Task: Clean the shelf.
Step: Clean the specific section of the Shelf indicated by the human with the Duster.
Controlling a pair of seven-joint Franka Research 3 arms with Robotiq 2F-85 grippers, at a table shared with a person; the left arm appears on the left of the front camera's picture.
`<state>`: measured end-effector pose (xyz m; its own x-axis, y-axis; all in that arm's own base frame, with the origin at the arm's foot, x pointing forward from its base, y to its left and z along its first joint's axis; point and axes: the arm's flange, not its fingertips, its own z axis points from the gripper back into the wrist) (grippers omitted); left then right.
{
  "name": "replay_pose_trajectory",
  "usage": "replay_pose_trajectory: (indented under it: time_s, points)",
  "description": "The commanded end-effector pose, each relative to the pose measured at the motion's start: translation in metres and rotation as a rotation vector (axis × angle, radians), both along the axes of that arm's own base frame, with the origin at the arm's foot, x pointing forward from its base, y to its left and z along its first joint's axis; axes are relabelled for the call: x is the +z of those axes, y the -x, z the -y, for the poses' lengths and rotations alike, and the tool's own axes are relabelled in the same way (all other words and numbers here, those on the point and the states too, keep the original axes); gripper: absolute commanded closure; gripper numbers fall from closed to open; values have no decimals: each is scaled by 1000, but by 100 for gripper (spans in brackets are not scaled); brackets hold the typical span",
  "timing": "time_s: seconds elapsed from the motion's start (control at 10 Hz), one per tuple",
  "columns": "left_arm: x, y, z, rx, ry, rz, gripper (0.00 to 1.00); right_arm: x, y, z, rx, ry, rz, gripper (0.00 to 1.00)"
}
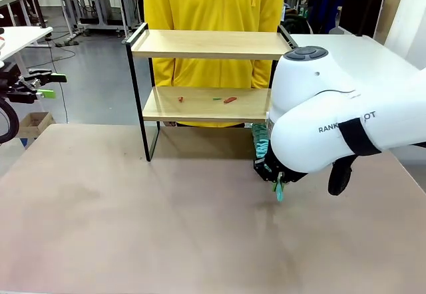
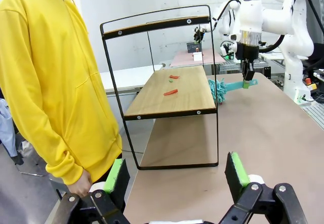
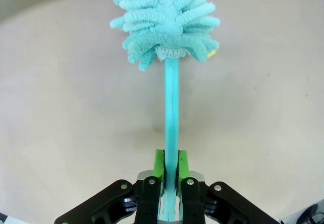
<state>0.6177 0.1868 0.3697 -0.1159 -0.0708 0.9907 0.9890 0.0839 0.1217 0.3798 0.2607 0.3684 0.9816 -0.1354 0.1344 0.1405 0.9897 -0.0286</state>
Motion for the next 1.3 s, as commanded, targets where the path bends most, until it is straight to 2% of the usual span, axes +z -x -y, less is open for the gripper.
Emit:
replay_pose_trajectory:
  time_s: [0.0,0.2,0.4,0.5,0.7,0.9,1.1,1.2]
  points:
    - [2,1,1,-3,0,1,0,35,24,12,83,-49,60,87]
    - [2,1,1,-3,0,1,0,54,37,18,162,-56,35,87]
    - [2,1,1,-3,0,1,0,67,47,21,235,-50,44,87]
    - [2,1,1,-3,0,1,0,72,52,24,306,-71,12,87]
    - [2,1,1,-3,0,1,0,83,61,38,512,-71,-71,87]
    - [2,1,1,-3,0,1,0,101,82,64,770,-108,-78,87]
    - [2,1,1,-3,0,1,0,119,100,84,992,-222,-138,87]
    - [2,1,1,-3,0,1,0,135,106,95,1048,-301,-207,87]
